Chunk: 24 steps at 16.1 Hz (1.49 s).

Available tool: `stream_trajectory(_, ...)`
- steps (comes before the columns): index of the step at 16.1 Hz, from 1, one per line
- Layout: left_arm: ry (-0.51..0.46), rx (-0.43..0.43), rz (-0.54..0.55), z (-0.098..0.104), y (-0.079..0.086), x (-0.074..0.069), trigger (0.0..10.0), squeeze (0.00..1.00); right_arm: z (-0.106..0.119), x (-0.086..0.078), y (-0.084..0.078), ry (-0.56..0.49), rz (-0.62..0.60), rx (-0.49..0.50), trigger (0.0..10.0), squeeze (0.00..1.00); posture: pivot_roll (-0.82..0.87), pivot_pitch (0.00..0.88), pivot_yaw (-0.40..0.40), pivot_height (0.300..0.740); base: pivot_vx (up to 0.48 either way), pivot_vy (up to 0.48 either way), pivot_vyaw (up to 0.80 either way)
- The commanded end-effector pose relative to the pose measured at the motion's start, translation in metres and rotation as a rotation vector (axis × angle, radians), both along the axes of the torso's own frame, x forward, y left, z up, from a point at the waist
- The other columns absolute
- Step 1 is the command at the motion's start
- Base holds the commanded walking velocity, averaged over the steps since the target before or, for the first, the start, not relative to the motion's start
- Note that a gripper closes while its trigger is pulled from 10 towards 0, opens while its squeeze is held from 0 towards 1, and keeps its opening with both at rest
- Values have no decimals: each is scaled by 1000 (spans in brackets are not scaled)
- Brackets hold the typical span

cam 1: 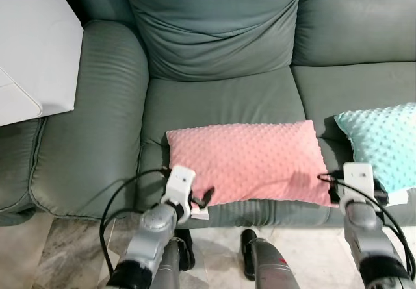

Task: Move the pillow to the sofa

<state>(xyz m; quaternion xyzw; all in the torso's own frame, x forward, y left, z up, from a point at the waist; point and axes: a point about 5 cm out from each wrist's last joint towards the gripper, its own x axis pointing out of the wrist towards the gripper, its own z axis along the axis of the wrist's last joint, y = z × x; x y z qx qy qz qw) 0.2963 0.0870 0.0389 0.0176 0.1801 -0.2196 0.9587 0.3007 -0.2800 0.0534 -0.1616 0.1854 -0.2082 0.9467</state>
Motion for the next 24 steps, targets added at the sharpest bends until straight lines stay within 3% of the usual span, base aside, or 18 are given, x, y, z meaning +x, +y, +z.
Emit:
stream_trajectory(1, 65, 9, 40, -13, 6, -7, 10000, 0, -15, -9, -1, 51, -18, 40, 10000, 0, 1, 469, 104, 740, 0, 0, 0)
stream_trajectory(10, 31, 83, 66, -10, 9, 1, 10000, 0, -23, 4, 31, -6, 12, 271, 10000, 0, 19, 474, 114, 740, 0, 0, 0)
stream_trajectory(21, -80, 158, 175, 2, 14, 15, 10000, 0, -17, 16, 54, -66, 98, 354, 10000, 0, 15, 465, 108, 740, 0, 0, 0)
stream_trajectory(24, -127, 160, 228, 9, 17, 21, 10000, 0, -16, 19, 67, -100, 148, 431, 10000, 0, 16, 471, 106, 740, 0, 0, 0)
